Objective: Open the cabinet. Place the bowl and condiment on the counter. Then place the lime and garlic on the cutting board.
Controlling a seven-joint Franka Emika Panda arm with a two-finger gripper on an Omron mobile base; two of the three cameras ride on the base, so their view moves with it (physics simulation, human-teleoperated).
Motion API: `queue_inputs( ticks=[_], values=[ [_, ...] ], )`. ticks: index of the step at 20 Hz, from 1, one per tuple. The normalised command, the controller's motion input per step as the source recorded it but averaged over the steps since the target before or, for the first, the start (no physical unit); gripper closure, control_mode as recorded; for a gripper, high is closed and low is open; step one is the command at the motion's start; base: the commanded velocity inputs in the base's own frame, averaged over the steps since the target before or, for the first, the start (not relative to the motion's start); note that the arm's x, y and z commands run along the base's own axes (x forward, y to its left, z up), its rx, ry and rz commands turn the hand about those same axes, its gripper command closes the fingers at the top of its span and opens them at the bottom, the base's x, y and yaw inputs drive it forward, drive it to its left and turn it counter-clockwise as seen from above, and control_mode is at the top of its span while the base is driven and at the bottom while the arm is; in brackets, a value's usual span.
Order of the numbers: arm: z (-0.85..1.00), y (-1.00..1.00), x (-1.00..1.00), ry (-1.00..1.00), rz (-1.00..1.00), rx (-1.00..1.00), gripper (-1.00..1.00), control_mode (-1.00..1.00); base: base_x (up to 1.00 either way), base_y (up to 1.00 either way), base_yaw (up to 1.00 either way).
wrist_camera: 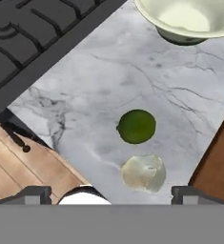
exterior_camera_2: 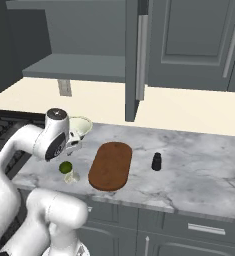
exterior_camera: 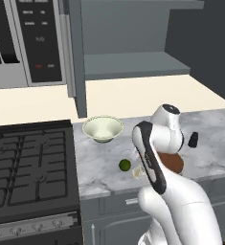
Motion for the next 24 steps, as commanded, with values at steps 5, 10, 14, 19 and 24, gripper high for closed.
queue_inputs(
  ticks=[5,10,14,19,24],
  values=[
    [-0.77,0.26,0.7,0.28,-0.21,-0.02,-1.0,-1.0,0.0,0.0,0.0],
    [-0.61,0.25,0.52,0.16,-0.22,-0.04,-1.0,-1.0,0.0,0.0,0.0],
    [-0.53,0.0,0.57,0.05,-0.21,-0.01,-1.0,-1.0,0.0,0.0,0.0],
    [-0.53,0.0,0.4,0.01,-0.19,-0.01,-1.0,-1.0,0.0,0.0,0.0],
    [-0.17,-0.01,-0.14,0.0,-0.18,0.0,1.0,-1.0,0.0,0.0,0.0]
  ],
)
